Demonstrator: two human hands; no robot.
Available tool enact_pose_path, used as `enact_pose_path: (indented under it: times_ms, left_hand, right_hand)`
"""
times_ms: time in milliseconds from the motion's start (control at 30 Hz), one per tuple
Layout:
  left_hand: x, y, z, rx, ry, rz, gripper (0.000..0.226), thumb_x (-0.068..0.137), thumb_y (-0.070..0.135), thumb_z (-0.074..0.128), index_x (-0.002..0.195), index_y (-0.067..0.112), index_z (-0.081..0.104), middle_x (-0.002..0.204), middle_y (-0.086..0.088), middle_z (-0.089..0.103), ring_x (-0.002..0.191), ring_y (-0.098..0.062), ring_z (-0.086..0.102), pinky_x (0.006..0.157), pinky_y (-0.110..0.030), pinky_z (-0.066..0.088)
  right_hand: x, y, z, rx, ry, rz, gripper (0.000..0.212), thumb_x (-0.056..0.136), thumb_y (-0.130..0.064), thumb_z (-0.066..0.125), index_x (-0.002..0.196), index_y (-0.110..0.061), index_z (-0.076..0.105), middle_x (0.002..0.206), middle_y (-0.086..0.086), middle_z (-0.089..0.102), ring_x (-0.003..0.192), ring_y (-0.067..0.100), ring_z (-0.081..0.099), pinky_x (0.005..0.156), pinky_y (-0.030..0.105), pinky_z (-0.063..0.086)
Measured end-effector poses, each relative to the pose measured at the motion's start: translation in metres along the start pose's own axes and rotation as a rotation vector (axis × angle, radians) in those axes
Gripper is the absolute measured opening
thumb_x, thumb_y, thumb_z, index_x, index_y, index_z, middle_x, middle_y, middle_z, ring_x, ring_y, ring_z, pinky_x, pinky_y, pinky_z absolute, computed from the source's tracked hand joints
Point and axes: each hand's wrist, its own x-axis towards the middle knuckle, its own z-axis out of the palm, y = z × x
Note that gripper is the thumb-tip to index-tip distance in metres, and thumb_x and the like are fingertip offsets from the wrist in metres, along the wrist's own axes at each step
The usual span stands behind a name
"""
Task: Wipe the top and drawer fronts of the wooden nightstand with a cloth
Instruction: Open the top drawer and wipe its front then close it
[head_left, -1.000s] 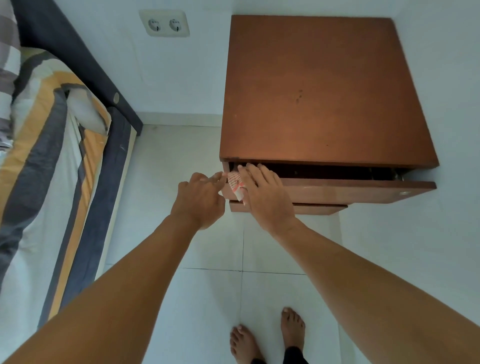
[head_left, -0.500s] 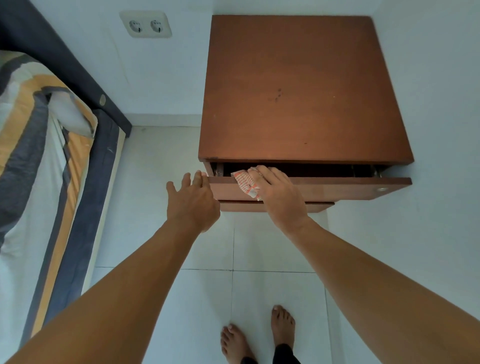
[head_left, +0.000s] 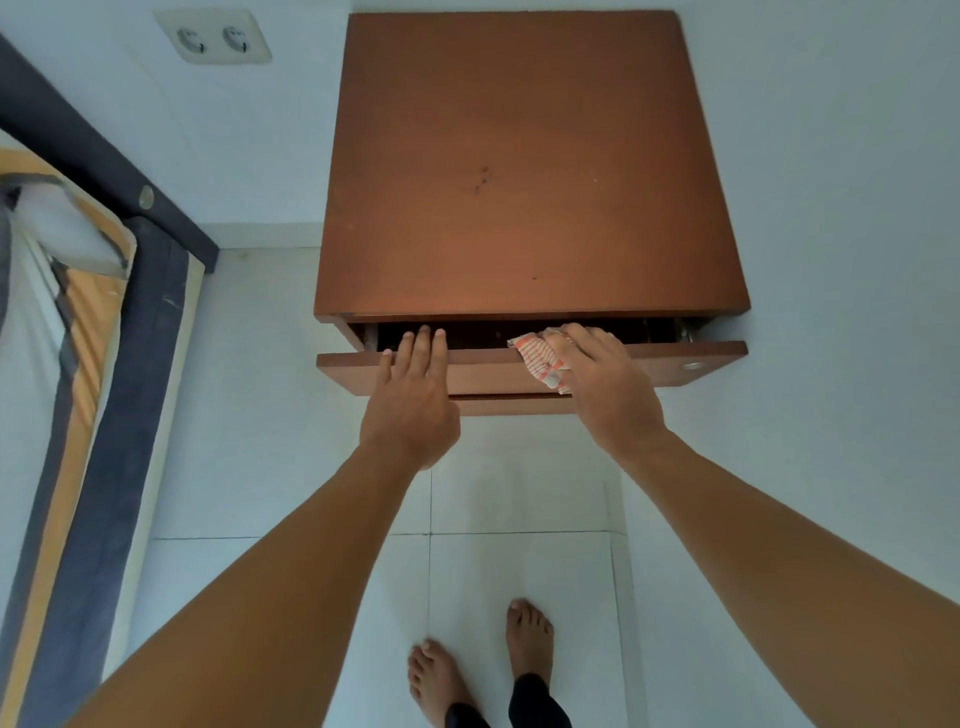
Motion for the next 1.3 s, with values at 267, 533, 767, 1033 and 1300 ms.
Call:
enact_pose_path:
  times_ms: [267,533,767,1033,1300]
  left_hand:
    - [-0.001,-0.001,-0.001,0.002,-0.025,0.000,0.075,0.100,0.026,0.033,0.160,0.011,-0.010,0.169,-0.009,-0.008,0.156,-0.027,-0.009,0.127,-0.044,-0.001]
    - [0.000,-0.001,-0.001,-0.010,-0.030,0.007,0.077,0.100,0.027,0.035,0.160,0.012,-0.011,0.169,-0.008,-0.009,0.156,-0.025,-0.010,0.127,-0.044,-0.001]
    - [0.004,-0.002,-0.004,-0.043,-0.056,0.018,0.076,0.100,0.027,0.036,0.161,0.013,-0.008,0.170,-0.006,-0.007,0.156,-0.025,-0.009,0.127,-0.043,-0.002]
    - [-0.019,-0.044,-0.029,-0.326,0.023,-0.082,0.068,0.100,0.023,0.047,0.161,0.014,0.017,0.166,-0.006,0.023,0.153,-0.028,0.021,0.121,-0.046,0.026]
    - [-0.052,-0.092,-0.021,-0.164,0.023,0.014,0.071,0.100,0.031,0.048,0.161,0.014,0.016,0.168,-0.009,0.016,0.154,-0.031,0.012,0.123,-0.050,0.020]
  right_hand:
    - [-0.026,0.054,-0.025,-0.010,-0.034,0.141,0.062,0.083,0.002,0.070,0.142,-0.009,0.055,0.138,0.011,0.058,0.120,0.032,0.055,0.095,0.043,0.055]
    - [-0.041,0.090,-0.034,-0.042,-0.035,0.276,0.063,0.080,0.011,0.070,0.139,-0.004,0.056,0.138,0.016,0.058,0.127,0.039,0.054,0.091,0.049,0.057]
    - [-0.040,0.095,-0.042,-0.046,-0.086,0.376,0.058,0.083,0.009,0.063,0.139,-0.003,0.055,0.135,0.017,0.058,0.129,0.039,0.052,0.095,0.051,0.055]
    - [-0.019,0.083,-0.075,-0.088,-0.146,0.627,0.026,0.095,-0.010,0.056,0.119,-0.005,0.066,0.112,0.019,0.066,0.099,0.043,0.064,0.080,0.046,0.055]
    - [-0.011,-0.025,-0.093,0.167,0.107,0.477,0.043,0.096,-0.006,0.052,0.139,-0.009,0.057,0.139,0.013,0.056,0.122,0.033,0.056,0.097,0.043,0.050]
